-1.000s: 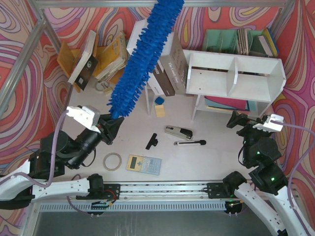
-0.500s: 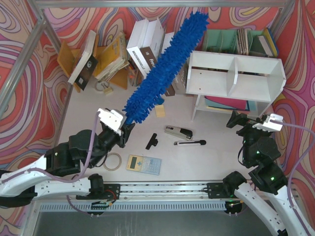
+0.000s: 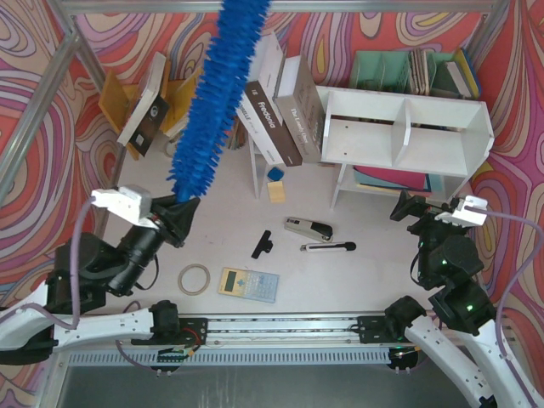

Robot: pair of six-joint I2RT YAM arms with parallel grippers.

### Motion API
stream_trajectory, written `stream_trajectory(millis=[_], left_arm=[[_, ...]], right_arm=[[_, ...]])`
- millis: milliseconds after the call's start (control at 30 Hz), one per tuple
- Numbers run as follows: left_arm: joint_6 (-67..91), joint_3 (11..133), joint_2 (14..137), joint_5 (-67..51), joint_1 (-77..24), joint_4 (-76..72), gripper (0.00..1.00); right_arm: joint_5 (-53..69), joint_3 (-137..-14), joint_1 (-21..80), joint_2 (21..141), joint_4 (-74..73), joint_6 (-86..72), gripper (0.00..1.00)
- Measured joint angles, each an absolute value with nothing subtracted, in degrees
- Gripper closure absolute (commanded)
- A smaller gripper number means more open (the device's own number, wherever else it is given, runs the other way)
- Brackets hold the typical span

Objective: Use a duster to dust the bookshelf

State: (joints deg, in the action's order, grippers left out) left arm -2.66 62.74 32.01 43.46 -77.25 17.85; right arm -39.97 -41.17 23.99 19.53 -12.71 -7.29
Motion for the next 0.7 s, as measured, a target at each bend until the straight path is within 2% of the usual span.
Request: stream_trajectory(millis=[200, 433, 700], left_arm=[[-3.92, 62.76, 31.51, 51.83, -77.25, 13.58, 1.00], [2.55, 64.62, 35.77, 64.07, -77.25, 21.47, 1.00], [13.15, 66.28, 37.41, 64.51, -77.12, 33.93, 1.00]], right_arm=[[-39.86, -41.17, 23.99, 19.53, -12.71, -7.31, 0.01], [-39.75, -41.17, 23.99, 19.53, -12.73, -7.31, 0.01], [-39.40, -41.17, 23.99, 19.59, -12.73, -7.33, 0.01]])
